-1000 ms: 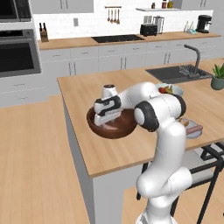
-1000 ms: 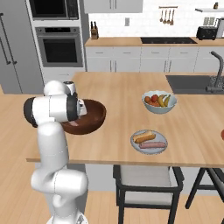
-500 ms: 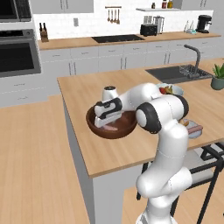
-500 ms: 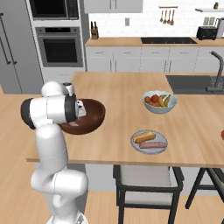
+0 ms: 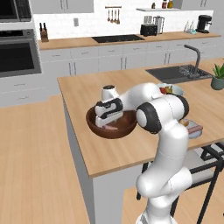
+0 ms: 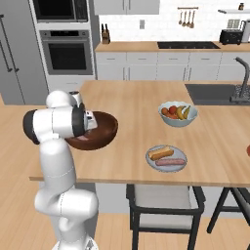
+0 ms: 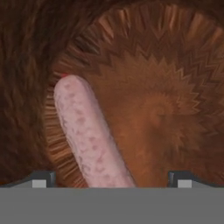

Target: Place one bun and one sausage from the bowl on each plate.

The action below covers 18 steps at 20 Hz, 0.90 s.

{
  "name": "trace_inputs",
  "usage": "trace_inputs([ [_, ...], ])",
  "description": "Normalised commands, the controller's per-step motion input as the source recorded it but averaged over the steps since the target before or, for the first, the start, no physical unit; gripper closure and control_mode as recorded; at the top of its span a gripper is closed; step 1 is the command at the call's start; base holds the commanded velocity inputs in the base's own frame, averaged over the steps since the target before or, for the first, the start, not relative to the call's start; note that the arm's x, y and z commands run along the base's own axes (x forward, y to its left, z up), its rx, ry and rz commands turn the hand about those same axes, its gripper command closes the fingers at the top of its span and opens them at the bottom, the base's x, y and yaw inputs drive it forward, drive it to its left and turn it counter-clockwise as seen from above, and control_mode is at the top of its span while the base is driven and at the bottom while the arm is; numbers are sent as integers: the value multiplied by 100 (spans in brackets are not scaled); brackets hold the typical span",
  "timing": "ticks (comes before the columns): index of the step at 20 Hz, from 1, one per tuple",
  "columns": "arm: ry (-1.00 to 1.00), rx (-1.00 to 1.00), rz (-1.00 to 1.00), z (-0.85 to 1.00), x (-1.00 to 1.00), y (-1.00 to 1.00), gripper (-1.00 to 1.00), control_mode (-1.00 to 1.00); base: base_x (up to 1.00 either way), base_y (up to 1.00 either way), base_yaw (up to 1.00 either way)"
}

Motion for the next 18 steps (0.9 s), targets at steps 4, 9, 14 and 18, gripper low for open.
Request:
trace_inputs([
  [4,0,-6,-9,-22,0,-75,-100,-100,0,0,0],
  [9,-2,6,-3,-9,-27,-42,-100,-100,0,0,0],
  [14,-11,0,-18,-1,0,90,-100,-100,0,0,0],
  [18,-2,0,-23,-34,57,41,-100,-100,0,0,0],
])
